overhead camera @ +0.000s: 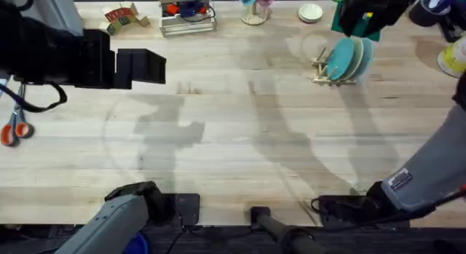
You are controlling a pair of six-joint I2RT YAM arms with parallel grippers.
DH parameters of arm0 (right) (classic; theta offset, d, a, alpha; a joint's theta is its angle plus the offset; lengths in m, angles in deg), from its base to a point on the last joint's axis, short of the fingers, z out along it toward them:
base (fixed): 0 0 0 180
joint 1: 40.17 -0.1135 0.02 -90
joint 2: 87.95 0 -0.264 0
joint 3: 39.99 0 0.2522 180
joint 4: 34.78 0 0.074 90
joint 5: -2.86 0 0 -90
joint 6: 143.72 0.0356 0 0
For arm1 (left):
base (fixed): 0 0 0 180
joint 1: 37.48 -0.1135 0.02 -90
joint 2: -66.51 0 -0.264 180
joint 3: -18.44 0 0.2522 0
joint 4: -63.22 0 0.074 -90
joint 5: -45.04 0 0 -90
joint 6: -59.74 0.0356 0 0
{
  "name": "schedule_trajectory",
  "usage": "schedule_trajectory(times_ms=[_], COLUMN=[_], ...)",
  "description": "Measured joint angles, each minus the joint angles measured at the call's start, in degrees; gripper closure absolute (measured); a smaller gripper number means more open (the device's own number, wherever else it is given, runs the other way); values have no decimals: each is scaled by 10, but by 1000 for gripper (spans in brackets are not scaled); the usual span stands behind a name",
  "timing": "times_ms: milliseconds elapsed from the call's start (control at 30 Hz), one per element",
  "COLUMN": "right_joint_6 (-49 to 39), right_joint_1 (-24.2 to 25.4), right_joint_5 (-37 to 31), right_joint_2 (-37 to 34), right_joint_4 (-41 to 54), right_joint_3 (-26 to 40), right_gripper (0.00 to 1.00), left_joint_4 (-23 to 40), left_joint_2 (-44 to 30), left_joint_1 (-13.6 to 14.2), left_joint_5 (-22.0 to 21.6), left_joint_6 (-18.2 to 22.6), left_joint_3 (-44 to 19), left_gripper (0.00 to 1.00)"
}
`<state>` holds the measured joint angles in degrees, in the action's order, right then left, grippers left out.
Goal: Pick up the plates from the table one by one and place each into a slot on the dish rack.
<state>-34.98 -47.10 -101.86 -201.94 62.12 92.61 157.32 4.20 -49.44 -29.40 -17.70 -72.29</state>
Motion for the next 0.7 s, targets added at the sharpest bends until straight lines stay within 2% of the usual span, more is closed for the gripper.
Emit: schedule_trajectory(times_ms=[100,367,600,700], right_joint_6=[-7,-19,-29,-39], right_joint_1=[0,0,-4,-16], right_joint_5=[0,0,0,0], right_joint_2=[21,91,136,155], right_joint_4=[14,61,95,95], right_joint_3=[6,12,13,13], right_gripper=[636,261,135,119], left_joint_4=[0,0,0,0], left_joint_2=[0,0,0,0], left_joint_1=[0,0,0,0], left_joint_5=[0,0,0,0], left_joint_6=[0,0,0,0], left_joint_3=[0,0,0,0], left_gripper=[5,4,5,6])
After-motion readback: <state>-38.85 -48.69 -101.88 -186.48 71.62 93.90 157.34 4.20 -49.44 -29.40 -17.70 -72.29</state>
